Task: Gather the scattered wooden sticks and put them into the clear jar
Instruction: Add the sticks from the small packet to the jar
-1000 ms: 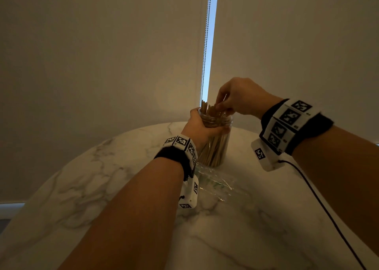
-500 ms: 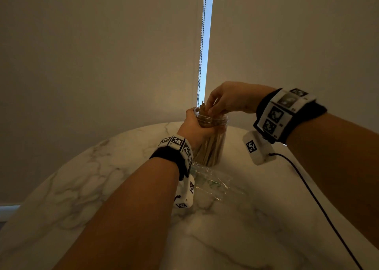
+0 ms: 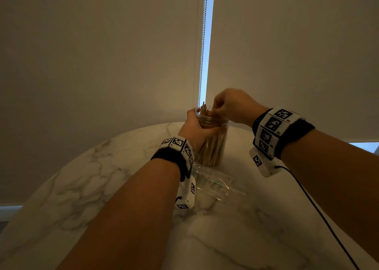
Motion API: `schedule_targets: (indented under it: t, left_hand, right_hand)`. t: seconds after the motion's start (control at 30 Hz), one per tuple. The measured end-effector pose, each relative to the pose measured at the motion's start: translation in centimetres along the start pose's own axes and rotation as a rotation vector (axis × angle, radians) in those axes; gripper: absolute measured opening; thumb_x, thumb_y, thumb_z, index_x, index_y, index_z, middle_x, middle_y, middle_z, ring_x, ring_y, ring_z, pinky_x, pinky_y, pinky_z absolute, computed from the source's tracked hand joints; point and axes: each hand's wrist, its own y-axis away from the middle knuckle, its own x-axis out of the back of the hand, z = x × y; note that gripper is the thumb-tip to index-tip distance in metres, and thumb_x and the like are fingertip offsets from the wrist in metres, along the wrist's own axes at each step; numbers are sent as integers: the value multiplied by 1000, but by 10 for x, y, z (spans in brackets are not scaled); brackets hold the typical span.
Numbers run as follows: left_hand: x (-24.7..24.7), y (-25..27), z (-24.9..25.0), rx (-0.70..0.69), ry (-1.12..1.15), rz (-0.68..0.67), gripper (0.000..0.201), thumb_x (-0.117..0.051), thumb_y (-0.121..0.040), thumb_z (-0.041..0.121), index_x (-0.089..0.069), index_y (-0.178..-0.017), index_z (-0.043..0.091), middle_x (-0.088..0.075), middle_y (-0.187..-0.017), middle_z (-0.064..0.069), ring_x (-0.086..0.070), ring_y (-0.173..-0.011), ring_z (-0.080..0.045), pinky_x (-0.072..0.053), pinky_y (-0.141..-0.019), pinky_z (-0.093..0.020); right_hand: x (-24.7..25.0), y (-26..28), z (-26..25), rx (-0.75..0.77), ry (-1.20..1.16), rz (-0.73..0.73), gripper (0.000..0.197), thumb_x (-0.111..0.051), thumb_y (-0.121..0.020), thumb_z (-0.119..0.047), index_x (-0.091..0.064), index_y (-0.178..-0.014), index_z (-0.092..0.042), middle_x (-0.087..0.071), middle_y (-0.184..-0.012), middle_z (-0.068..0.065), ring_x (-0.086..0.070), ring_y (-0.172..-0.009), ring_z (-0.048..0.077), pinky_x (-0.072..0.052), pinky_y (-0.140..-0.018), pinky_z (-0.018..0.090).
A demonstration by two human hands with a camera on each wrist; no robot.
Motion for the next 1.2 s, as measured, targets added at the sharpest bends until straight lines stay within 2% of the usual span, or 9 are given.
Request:
schedule_targets:
  t: [0.1,0.2,0.3,0.43,0.67,0.8,0.97,1.13,1.2]
  left_hand:
    - [0,-2,-3,-9,15,-6,100,-93,-63,27,-30,-140,17,-65,-120,-1,-68,-104,-13,-56,-94,-36]
    - [0,-3,-3,0,26,-10,100,-94,-62,28,-30,-139,17,-66,-120,-2,-69,-104,-13,-56,-93,-36]
    - [-1,-1,-1,9,19,-4,97,-92,-66,23,-28,-139,15,-64,-122,-3,-67,-106,-14,-57,-86,-26]
    - [0,2,3,25,12,-13,94,-87,-74,15,-24,-144,14,-62,-119,-2,-65,-96,-7,-54,-68,-14]
    - [1,2,1,20,28,-24,100,-90,-68,24,-25,-143,20,-62,-123,-3,-65,-108,-18,-53,-98,-41]
    - [0,2,-1,19,45,-23,107,-92,-64,26,-23,-146,19,-60,-127,-3,-64,-111,-18,-52,-100,-40]
    - [0,2,1,40,25,-16,104,-89,-70,22,-21,-148,19,-59,-127,-4,-63,-111,-19,-52,-99,-40]
    - [-1,0,-1,59,30,-22,106,-91,-67,23,-22,-147,21,-58,-130,-5,-63,-112,-22,-53,-98,-43]
    - [-1,0,-1,46,37,-17,105,-92,-66,22,-23,-146,20,-59,-130,-6,-64,-111,-22,-54,-97,-43]
  right_hand:
    - [4,1,-4,-48,-9,-201,29,-64,-92,-40,-76,-85,-14,-68,-78,0,-61,-77,14,-43,-62,23]
    - [11,-1,-7,-61,-68,-95,35,-57,-95,-49,-76,-88,-20,-70,-82,0,-64,-78,13,-48,-69,27]
    - [9,0,-14,52,-155,-62,18,-69,-90,-35,-71,-106,-27,-69,-99,-8,-63,-90,11,-47,-69,21]
    - [6,0,-19,64,-47,-201,11,-71,-89,-23,-74,-99,-23,-66,-89,-11,-59,-88,11,-39,-64,18]
    - [17,-6,-27,40,326,-271,26,-56,-95,-15,-75,-111,-20,-70,-108,0,-59,-95,15,-42,-78,26]
    - [15,-8,-23,23,159,-81,21,-54,-93,-12,-71,-105,-10,-69,-105,2,-63,-96,18,-48,-79,27]
    - [-1,-10,-21,67,252,-144,19,-62,-93,-16,-76,-106,-19,-70,-106,-3,-57,-89,11,-45,-78,24]
    - [-4,-21,-26,29,257,-102,19,-65,-93,-29,-75,-93,-13,-71,-99,2,-57,-83,14,-40,-72,25]
    - [-7,-24,-27,10,202,-42,27,-59,-96,-33,-73,-99,-10,-71,-101,3,-60,-89,17,-41,-75,27]
